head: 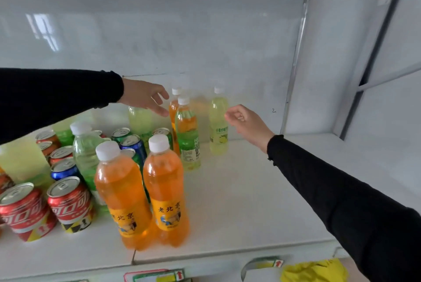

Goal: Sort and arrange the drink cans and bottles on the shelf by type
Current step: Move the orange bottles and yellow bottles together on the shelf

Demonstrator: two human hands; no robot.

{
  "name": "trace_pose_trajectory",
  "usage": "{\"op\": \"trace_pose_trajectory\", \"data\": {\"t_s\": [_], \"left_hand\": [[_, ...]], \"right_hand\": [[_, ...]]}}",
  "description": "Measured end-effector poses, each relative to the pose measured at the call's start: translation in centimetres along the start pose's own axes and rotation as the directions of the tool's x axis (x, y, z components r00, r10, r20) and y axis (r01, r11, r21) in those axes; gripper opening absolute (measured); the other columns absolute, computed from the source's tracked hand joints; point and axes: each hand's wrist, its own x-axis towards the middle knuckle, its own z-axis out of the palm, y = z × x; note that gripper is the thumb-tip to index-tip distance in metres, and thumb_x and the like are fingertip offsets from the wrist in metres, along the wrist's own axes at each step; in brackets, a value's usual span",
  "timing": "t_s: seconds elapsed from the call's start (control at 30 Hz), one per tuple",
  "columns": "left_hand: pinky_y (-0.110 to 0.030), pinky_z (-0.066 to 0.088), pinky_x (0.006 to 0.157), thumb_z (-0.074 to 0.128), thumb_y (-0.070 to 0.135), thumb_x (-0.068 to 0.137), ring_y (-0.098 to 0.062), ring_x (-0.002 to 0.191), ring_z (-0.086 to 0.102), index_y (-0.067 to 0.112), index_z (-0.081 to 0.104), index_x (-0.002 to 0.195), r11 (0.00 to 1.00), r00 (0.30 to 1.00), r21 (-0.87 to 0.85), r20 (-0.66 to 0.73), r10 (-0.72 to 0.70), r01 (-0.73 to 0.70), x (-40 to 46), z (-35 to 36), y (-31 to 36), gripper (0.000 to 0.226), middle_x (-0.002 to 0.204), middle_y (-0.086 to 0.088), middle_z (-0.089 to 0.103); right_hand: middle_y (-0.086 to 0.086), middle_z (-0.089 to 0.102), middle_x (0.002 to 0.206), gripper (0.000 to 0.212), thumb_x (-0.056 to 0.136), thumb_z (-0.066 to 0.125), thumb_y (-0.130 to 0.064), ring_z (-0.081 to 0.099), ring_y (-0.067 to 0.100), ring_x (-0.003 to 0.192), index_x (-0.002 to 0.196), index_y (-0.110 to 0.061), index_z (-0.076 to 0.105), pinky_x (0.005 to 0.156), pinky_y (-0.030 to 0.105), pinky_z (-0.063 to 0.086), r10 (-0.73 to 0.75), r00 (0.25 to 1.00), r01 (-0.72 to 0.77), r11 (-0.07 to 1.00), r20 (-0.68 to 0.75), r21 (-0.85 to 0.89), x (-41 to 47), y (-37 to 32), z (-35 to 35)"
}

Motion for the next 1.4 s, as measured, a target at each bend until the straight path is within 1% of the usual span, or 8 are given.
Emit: {"op": "trace_pose_trajectory", "data": {"t_s": [0.23, 0.37, 0.57, 0.7, 0.87, 1.0, 1.3, 1.4], "left_hand": [[-0.033, 0.045, 0.103, 0.077, 0.05, 0.077, -0.017, 0.119, 0.054, 0.026, 0.042, 0.144, 0.995, 0.995, 0.029, 0.031, -0.092, 0.091, 3.4, 1.2, 0.4, 0.079, 0.13, 0.007, 0.054], [-0.035, 0.044, 0.103, 0.076, 0.078, 0.041, -0.015, 0.119, 0.054, 0.033, 0.044, 0.137, 0.995, 0.994, 0.044, 0.045, -0.095, 0.093, 3.6, 0.7, 0.1, 0.111, 0.124, 0.013, 0.054], [-0.037, 0.043, 0.106, 0.079, 0.051, 0.076, -0.016, 0.121, 0.054, 0.031, 0.046, 0.139, 0.994, 0.995, 0.053, 0.024, -0.094, 0.093, 3.4, 0.2, -1.3, 0.073, 0.13, 0.008, 0.055], [-0.03, 0.045, 0.1, 0.077, 0.08, 0.047, -0.009, 0.116, 0.057, 0.034, 0.055, 0.129, 0.998, 0.998, 0.036, 0.04, -0.057, 0.056, 2.1, -0.7, -2.5, 0.096, 0.125, 0.012, 0.059], [-0.032, 0.046, 0.104, 0.076, 0.045, 0.083, -0.012, 0.112, 0.061, 0.026, 0.062, 0.123, 0.987, 0.99, 0.105, 0.065, -0.127, 0.12, 1.1, -1.1, -4.5, 0.046, 0.12, 0.007, 0.065], [-0.022, 0.051, 0.084, 0.07, 0.044, 0.088, -0.004, 0.088, 0.059, 0.023, 0.068, 0.114, 0.945, 0.961, 0.226, 0.084, -0.263, 0.238, 1.4, -1.8, -6.3, 0.034, 0.114, 0.006, 0.065], [-0.038, 0.046, 0.109, 0.09, 0.058, 0.054, -0.022, 0.123, 0.057, 0.013, 0.039, 0.15, 0.898, 0.9, -0.103, 0.139, -0.413, 0.428, 4.9, -0.7, -11.4, 0.118, 0.139, -0.009, 0.057], [-0.033, 0.048, 0.105, 0.09, 0.049, 0.062, -0.018, 0.119, 0.058, 0.014, 0.035, 0.151, 0.893, 0.908, -0.183, 0.162, -0.386, 0.412, 6.0, 0.0, -12.6, 0.109, 0.137, -0.006, 0.057]], "right_hand": [[-0.007, 0.063, 0.114, 0.042, 0.096, 0.063, -0.041, 0.062, 0.008, 0.103, 0.13, -0.016, 0.057, 0.092, 0.039, 0.055, -0.065, 0.986, 0.062, 0.998, 0.151, 0.024, 2.5, 2.0, 2.6], [-0.003, 0.059, 0.131, 0.061, 0.088, 0.073, -0.044, 0.059, 0.013, 0.117, 0.139, -0.018, 0.049, 0.103, 0.037, 0.049, -0.042, 0.956, 0.037, 0.999, 0.291, 0.025, 2.9, 2.8, 5.5], [0.0, 0.053, 0.136, 0.072, 0.083, 0.08, -0.034, 0.051, 0.013, 0.118, 0.139, -0.013, 0.039, 0.1, 0.031, 0.04, -0.028, 0.925, 0.004, 0.998, 0.378, 0.064, 3.1, 2.8, 9.5], [0.001, 0.061, 0.126, 0.071, 0.077, 0.087, -0.03, 0.057, 0.015, 0.114, 0.132, -0.014, 0.043, 0.098, 0.035, 0.049, -0.027, 0.944, -0.004, 0.996, 0.33, 0.091, 3.5, 3.5, 11.3], [-0.003, 0.063, 0.121, 0.071, 0.073, 0.089, -0.035, 0.061, 0.013, 0.11, 0.128, -0.018, 0.048, 0.097, 0.035, 0.052, -0.043, 0.961, 0.012, 0.994, 0.274, 0.113, 3.4, 3.9, 12.1], [-0.004, 0.064, 0.12, 0.071, 0.07, 0.089, -0.046, 0.062, 0.013, 0.109, 0.125, -0.022, 0.05, 0.096, 0.036, 0.053, -0.058, 0.972, 0.037, 0.995, 0.228, 0.095, 3.3, 4.3, 12.5], [-0.007, 0.063, 0.12, 0.062, 0.075, 0.084, -0.046, 0.06, 0.009, 0.105, 0.125, -0.023, 0.054, 0.089, 0.027, 0.049, -0.042, 0.978, 0.027, 0.997, 0.205, 0.078, 2.7, 3.9, 12.2], [-0.007, 0.063, 0.122, 0.062, 0.077, 0.082, -0.048, 0.059, 0.011, 0.11, 0.127, -0.021, 0.055, 0.092, 0.029, 0.047, -0.047, 0.978, 0.035, 0.998, 0.202, 0.061, 2.5, 4.3, 11.8]]}}
